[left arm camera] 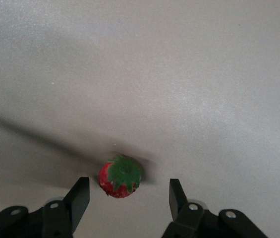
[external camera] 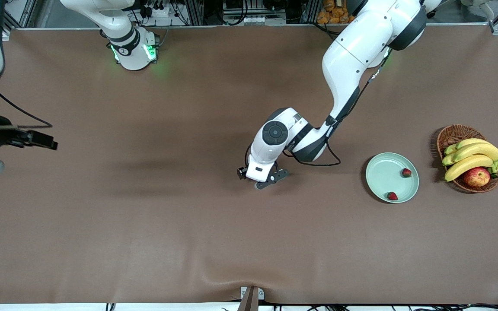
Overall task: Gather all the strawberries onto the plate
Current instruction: 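Grasp the third strawberry with the left gripper and lift it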
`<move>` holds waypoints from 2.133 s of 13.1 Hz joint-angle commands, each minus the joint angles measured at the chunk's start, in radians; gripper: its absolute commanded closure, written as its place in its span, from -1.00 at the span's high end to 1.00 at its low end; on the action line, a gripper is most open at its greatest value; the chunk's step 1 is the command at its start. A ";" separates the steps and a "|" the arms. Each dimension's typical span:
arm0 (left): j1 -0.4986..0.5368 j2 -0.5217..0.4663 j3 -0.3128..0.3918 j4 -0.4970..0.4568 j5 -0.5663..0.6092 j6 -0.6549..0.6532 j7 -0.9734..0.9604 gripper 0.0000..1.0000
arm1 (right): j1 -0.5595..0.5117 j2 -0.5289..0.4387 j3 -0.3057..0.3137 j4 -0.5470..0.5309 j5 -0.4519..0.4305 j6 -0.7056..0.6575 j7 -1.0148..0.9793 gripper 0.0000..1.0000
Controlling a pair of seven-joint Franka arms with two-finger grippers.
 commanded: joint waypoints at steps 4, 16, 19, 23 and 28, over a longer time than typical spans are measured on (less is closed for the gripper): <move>-0.007 0.011 0.012 0.012 0.049 -0.002 0.065 0.22 | -0.031 -0.106 0.006 -0.010 -0.105 -0.145 -0.107 1.00; 0.032 -0.099 0.018 -0.003 0.037 -0.200 0.088 -1.00 | -0.030 -0.118 -0.008 0.021 -0.044 -0.205 -0.087 1.00; 0.132 -0.237 -0.034 -0.023 0.034 -0.399 0.126 -1.00 | -0.016 -0.120 -0.003 0.029 -0.036 -0.205 -0.058 1.00; 0.466 -0.389 -0.261 -0.132 -0.015 -0.501 0.374 -1.00 | -0.016 -0.109 -0.005 0.023 -0.050 -0.178 -0.058 1.00; 0.857 -0.460 -0.453 -0.300 -0.005 -0.543 0.731 -1.00 | -0.007 -0.091 -0.005 0.022 -0.053 -0.150 -0.058 1.00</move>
